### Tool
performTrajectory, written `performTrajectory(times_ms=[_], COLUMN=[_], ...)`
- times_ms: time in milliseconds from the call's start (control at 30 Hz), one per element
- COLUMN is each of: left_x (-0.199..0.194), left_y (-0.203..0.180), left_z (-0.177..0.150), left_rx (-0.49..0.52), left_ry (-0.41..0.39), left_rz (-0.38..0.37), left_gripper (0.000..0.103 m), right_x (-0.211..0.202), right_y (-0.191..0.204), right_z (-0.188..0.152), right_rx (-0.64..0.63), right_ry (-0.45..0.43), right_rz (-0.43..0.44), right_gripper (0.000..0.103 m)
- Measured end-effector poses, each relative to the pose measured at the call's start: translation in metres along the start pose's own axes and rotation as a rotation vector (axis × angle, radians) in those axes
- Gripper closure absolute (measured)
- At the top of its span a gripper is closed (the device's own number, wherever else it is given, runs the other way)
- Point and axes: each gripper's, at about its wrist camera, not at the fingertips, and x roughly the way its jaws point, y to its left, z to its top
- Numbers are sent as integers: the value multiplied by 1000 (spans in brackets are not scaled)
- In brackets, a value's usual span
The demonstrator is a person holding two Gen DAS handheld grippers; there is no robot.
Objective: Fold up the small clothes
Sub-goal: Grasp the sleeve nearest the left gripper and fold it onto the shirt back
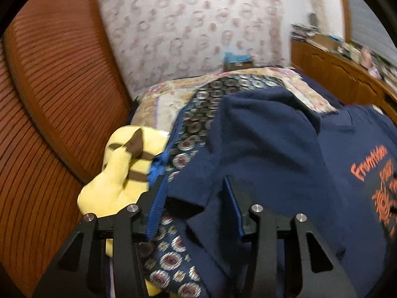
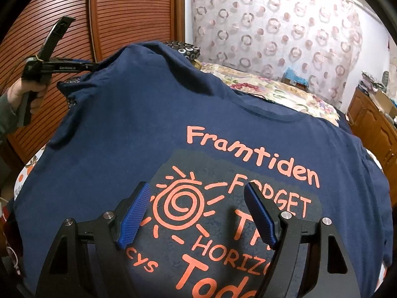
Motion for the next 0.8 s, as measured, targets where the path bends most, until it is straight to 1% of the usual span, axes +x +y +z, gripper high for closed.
performTrajectory(times_ms=[33,67,100,133,200,233,267,367,467,567,667,800], left_x=[2,4,6,6,4,1,-3,-22,-43,-70,-88,-99], left_y=[-2,-4,-6,-6,-4,-2,0,1,-11,-37,-66,-106], left_z=[-1,-1,-2,-2,-1,1,3,13,27,44,58,78], left_rx=[26,43,52,54,58,53,39,14,15,54,84,116], left_ry=[8,17,26,31,35,33,28,-6,-52,-82,-99,-96], left_rz=[5,9,4,-5,-3,-5,-20,-74,-102,-152,-211,-277], left_gripper=[56,61,68,70,92,96,98,99,99,99,99,99], right_x=[-1,-2,-3,1,4,4,4,7,8,9,10,11], right_y=[5,7,9,14,17,18,18,16,14,13,13,11], right_z=[-3,-3,-3,-3,-2,-2,-3,0,1,1,1,0], right_rx=[-4,-11,-19,-27,-34,-33,-30,-19,-10,-9,-8,-2], right_ry=[0,0,-1,-3,0,4,6,7,9,11,11,16], right_rz=[-4,-9,-14,-21,-29,-31,-34,-42,-46,-49,-56,-58], right_gripper=[25,26,27,28,32,33,34,36,37,38,38,39])
